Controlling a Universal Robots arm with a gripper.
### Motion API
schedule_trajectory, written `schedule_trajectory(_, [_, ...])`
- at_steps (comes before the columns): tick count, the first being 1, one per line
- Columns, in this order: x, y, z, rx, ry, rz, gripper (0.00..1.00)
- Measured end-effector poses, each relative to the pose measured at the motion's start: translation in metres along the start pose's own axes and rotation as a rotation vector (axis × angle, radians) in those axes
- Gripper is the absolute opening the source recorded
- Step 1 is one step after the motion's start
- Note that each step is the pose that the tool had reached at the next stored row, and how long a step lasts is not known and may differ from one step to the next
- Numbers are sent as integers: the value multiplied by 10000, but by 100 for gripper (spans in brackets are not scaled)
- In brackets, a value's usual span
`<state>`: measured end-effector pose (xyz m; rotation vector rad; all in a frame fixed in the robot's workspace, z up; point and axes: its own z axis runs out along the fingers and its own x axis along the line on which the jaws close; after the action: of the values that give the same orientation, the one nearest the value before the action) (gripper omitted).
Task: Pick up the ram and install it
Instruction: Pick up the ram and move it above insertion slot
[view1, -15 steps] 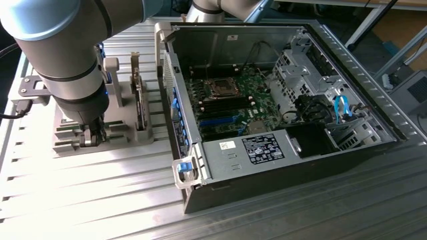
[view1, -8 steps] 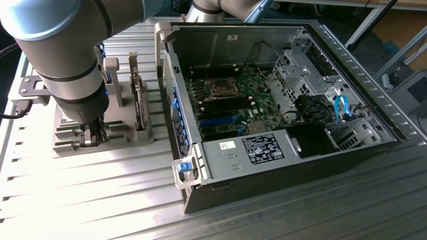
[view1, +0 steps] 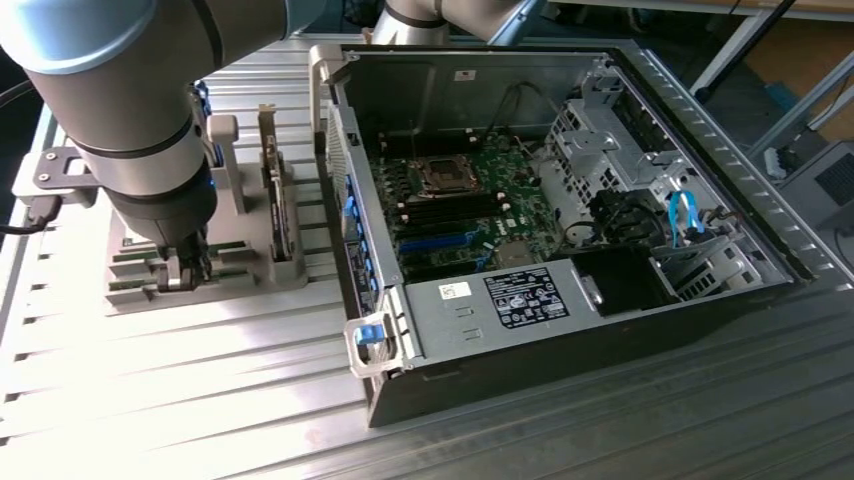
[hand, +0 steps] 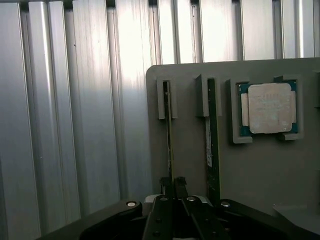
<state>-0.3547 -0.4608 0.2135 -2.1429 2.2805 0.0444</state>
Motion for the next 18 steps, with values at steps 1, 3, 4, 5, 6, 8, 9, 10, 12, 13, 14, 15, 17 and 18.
schedule_trajectory(1, [0, -1, -10, 1, -2, -1, 13])
schedule_trajectory(3, [-1, -1, -20, 1, -2, -1, 13])
schedule_trajectory(4, [-1, -1, -20, 2, -3, 0, 13])
schedule_trajectory(5, [-1, -1, -20, 2, -3, -1, 13])
schedule_trajectory(6, [-1, 0, -20, 2, -3, 0, 13])
schedule_trajectory(8, [-1, 0, -21, 0, -2, -19, 13])
schedule_trajectory(9, [0, 0, -21, -2, 0, -83, 13])
schedule_trajectory(10, [0, 0, -21, -4, 1, -155, 13])
schedule_trajectory(12, [-1, 0, -21, -7, 2, -291, 13])
schedule_trajectory(13, [-1, 0, -21, -8, 2, -300, 13])
schedule_trajectory(14, [-1, 0, -21, -9, 2, -322, 13])
schedule_trajectory(15, [-1, 0, -21, -10, 2, -366, 13])
schedule_trajectory(17, [-1, 0, -21, -11, 3, -419, 13])
schedule_trajectory(18, [-1, 0, -21, -11, 3, -420, 13])
